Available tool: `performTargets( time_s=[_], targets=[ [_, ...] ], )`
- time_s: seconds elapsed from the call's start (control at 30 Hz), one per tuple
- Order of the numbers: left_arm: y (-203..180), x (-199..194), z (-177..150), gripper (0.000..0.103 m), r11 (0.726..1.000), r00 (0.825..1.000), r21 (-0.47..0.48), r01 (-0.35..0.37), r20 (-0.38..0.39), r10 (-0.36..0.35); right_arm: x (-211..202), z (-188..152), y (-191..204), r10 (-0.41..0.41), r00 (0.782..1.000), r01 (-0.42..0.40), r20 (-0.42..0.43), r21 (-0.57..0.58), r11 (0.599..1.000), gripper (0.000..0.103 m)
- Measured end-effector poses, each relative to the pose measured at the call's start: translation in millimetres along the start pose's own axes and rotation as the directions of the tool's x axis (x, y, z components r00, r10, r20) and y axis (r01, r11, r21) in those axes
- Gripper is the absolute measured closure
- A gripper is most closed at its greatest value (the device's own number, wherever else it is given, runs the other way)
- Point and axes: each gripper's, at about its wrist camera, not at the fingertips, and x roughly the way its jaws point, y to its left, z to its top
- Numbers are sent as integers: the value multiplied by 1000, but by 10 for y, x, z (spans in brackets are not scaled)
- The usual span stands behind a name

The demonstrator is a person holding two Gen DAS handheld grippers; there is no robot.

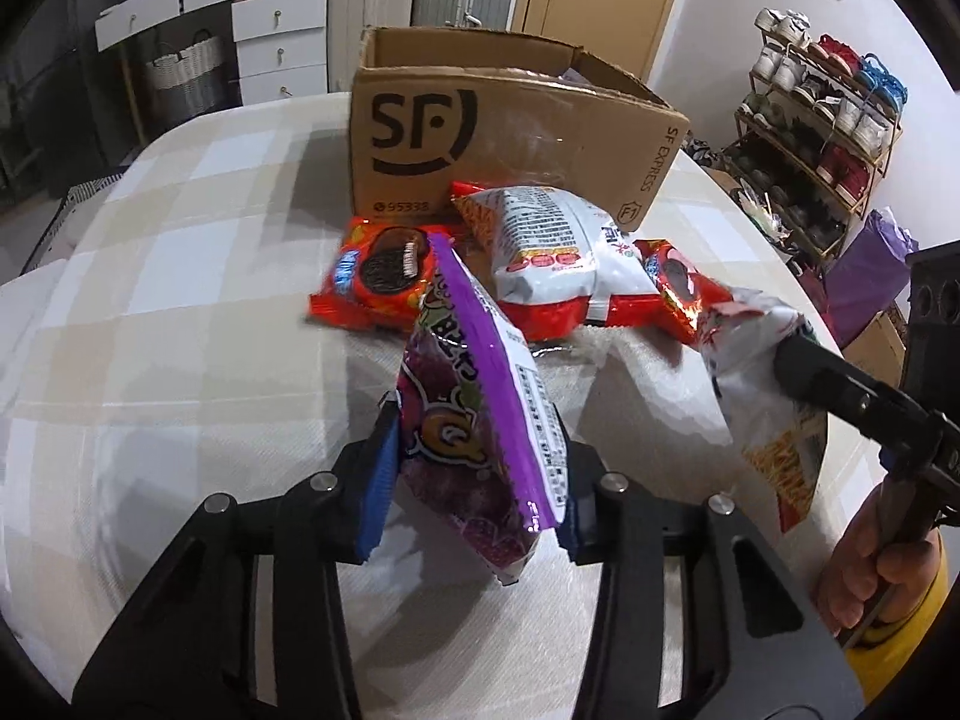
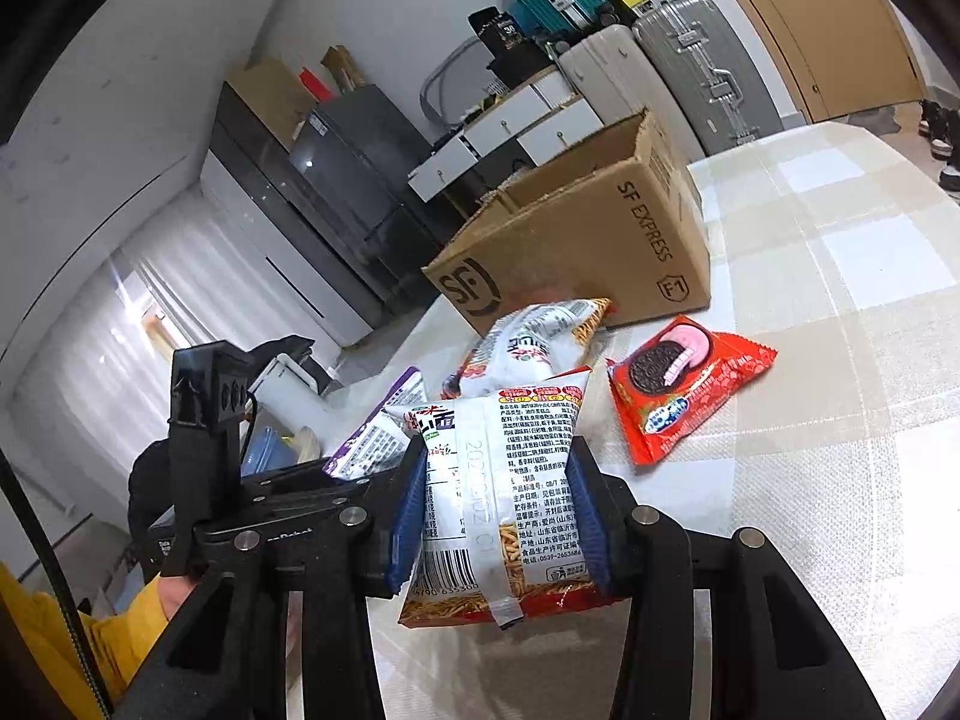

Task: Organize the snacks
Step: 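Lift the purple candy bag and white snack bag and carry both over the box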

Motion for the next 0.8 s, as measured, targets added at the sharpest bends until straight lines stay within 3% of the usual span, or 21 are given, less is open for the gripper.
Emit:
performTargets(
  time_s=[0.17, 0.33, 0.8],
  targets=[
    [56, -319, -76, 63, 1000, 999, -11, 6, 39, -5, -75, -3, 9, 11, 999, -11, 32, 0, 1000, 58],
    [45, -712, -62, 63, 1000, 994, -11, 6, 109, -5, -331, 26, 104, 7, 992, -8, 125, 8, 1000, 58],
    [-60, -1889, -132, 63, 1000, 966, -1, -23, 258, 22, -958, 195, 1149, 46, 979, -18, 196, -143, 990, 58]
  ],
)
